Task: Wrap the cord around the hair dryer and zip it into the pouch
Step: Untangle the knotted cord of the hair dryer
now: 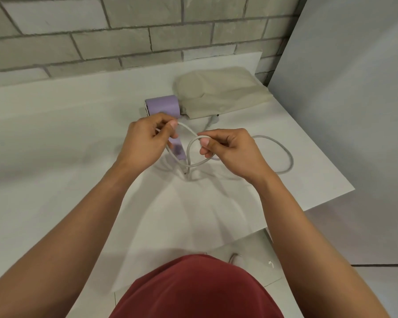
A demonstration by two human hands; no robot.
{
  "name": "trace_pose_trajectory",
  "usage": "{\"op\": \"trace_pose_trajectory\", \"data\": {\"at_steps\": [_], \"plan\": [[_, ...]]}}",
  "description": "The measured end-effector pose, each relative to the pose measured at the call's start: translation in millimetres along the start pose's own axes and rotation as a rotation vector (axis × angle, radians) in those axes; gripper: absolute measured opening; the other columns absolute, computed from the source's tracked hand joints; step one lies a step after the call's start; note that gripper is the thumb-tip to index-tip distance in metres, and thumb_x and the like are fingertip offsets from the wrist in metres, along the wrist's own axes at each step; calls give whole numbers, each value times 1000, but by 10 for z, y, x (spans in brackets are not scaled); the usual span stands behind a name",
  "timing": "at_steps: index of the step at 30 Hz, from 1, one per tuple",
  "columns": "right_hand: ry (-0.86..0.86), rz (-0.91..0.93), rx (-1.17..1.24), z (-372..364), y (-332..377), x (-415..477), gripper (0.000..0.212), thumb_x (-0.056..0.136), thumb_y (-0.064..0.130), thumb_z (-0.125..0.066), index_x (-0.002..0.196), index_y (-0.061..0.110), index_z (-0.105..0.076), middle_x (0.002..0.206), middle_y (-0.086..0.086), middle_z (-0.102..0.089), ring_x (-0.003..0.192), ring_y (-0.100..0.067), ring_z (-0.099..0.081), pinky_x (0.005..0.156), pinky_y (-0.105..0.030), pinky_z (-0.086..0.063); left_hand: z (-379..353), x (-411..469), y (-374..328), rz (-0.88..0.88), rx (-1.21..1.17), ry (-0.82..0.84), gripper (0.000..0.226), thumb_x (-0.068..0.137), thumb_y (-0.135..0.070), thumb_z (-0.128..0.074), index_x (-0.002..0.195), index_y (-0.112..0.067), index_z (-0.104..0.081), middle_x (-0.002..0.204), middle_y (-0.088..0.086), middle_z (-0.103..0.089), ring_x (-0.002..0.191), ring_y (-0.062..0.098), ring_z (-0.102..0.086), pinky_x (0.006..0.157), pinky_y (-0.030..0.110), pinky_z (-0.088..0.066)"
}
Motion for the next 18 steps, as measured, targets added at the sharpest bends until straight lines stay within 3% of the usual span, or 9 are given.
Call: {"op": "trace_pose_trajectory", "data": {"at_steps": [2, 4, 5, 7, 9, 11, 13, 15, 18], "plan": [[25, 6, -49, -20, -2, 9, 14, 101, 18, -68, 109, 24, -79, 79, 3, -78, 71, -11, -69, 88, -39, -60, 14, 14, -38, -146, 201, 68, 24, 102, -21, -61, 123, -24, -70, 115, -6, -72, 90, 12, -70, 86, 18, -50], [40, 12, -66, -46, 11, 4, 15, 101, 19, -69, 107, 28, -79, 80, 2, -78, 71, -11, -70, 89, -41, -61, -42, 1, -123, -373, 377, 201, 38, 101, -26, -61, 139, -26, -61, 135, -5, -63, 118, 15, -60, 101, 26, -46], [43, 21, -60, -57, 27, 3, 15, 101, 19, -69, 109, 26, -79, 81, 1, -79, 72, -13, -71, 89, -42, -60, -86, -13, -158, -445, 430, 274, 40, 101, -31, -59, 141, -27, -60, 136, -6, -63, 124, 16, -57, 103, 31, -46], [47, 55, -48, -70, 72, 16, 16, 102, 19, -68, 110, 25, -80, 82, -2, -78, 76, -19, -73, 88, -46, -60, -129, -33, -222, -495, 503, 324, 37, 102, -40, -48, 133, -30, -66, 118, -6, -71, 111, 19, -63, 90, 40, -53], [61, 73, -45, -70, 106, 26, 17, 102, 20, -68, 110, 27, -81, 83, -3, -78, 75, -19, -71, 87, -47, -60, -101, -28, -295, -563, 568, 216, 41, 104, -45, -39, 113, -26, -75, 90, -3, -74, 87, 25, -68, 73, 44, -54], [80, 56, -42, -43, 107, 37, 16, 101, 22, -69, 110, 26, -81, 86, -2, -79, 78, -19, -73, 90, -46, -60, -62, -45, -362, -604, 607, 92, 43, 105, -42, -40, 100, -21, -76, 80, 0, -74, 76, 29, -67, 70, 42, -52], [111, 24, -33, -2, 80, 41, 13, 100, 23, -71, 106, 28, -81, 90, -1, -80, 88, -18, -76, 95, -41, -59, 31, -52, -379, -541, 584, -41, 37, 104, -38, -44, 100, -18, -75, 80, 1, -75, 73, 32, -66, 69, 38, -50], [120, -2, -3, 44, 44, 44, 12, 99, 22, -72, 105, 28, -81, 93, 2, -81, 94, -12, -77, 97, -32, -58, 175, -31, -318, -342, 466, -151, 30, 105, -38, -49, 104, -22, -74, 84, -2, -76, 75, 30, -68, 68, 38, -52], [99, 4, -7, 81, 21, 75, 13, 100, 18, -71, 107, 20, -81, 89, 0, -80, 89, -9, -76, 91, -25, -56, 325, -21, -190, -94, 223, -231, 24, 104, -42, -54, 103, -26, -72, 84, -10, -76, 79, 19, -71, 75, 42, -56]]}}
Point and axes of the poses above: each hand's wrist, its own x-axis towards the middle knuckle, its own z-axis out of the back of the hand, y = z × x, the point moved 6 cm from there along x, towards the middle knuckle
